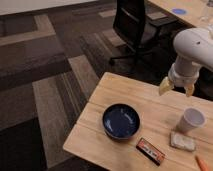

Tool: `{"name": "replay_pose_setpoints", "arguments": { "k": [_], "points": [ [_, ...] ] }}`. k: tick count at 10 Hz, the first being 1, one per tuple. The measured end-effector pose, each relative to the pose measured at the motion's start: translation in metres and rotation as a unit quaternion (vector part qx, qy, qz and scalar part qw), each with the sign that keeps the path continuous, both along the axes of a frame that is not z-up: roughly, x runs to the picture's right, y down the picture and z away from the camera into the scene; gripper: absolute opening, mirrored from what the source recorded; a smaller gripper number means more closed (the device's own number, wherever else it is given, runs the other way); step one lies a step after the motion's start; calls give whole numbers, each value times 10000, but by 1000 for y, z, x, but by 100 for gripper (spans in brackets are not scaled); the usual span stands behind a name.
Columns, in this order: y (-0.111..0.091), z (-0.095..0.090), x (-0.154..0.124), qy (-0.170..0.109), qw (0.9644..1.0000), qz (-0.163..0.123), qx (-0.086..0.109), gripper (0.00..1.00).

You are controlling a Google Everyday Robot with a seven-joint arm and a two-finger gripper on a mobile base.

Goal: Move the arm in a circular motion

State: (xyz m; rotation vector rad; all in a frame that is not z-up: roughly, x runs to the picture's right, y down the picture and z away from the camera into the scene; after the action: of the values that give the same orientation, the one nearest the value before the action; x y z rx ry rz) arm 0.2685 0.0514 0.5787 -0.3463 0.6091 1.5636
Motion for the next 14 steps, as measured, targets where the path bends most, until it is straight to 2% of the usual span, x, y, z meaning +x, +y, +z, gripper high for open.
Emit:
{"name": "replay_pose_setpoints", "arguments": {
  "k": [2, 3, 4, 5, 6, 7, 8, 10, 11, 12, 13, 14],
  "points": [
    [25, -14, -41, -166, 9997, -194, -45, 65],
    [46, -17, -88, -431, 9978, -460, -201, 65],
    [71, -17, -138, -755, 9934, -737, -456, 65],
    [87, -13, -177, -1024, 9881, -949, -650, 65],
    [101, -6, -217, -1332, 9803, -1179, -855, 65],
    [110, 4, -261, -1695, 9681, -1495, -1078, 65],
    [112, 15, -299, -1994, 9531, -1894, -1266, 65],
    [103, 37, -353, -2445, 9224, -2620, -1440, 65],
    [86, 62, -388, -2706, 8974, -3145, -1502, 65],
    [68, 82, -401, -2767, 8876, -3371, -1484, 65],
    [45, 103, -403, -2739, 8849, -3483, -1439, 65],
    [26, 118, -400, -2673, 8862, -3522, -1387, 65]
  ]
}}
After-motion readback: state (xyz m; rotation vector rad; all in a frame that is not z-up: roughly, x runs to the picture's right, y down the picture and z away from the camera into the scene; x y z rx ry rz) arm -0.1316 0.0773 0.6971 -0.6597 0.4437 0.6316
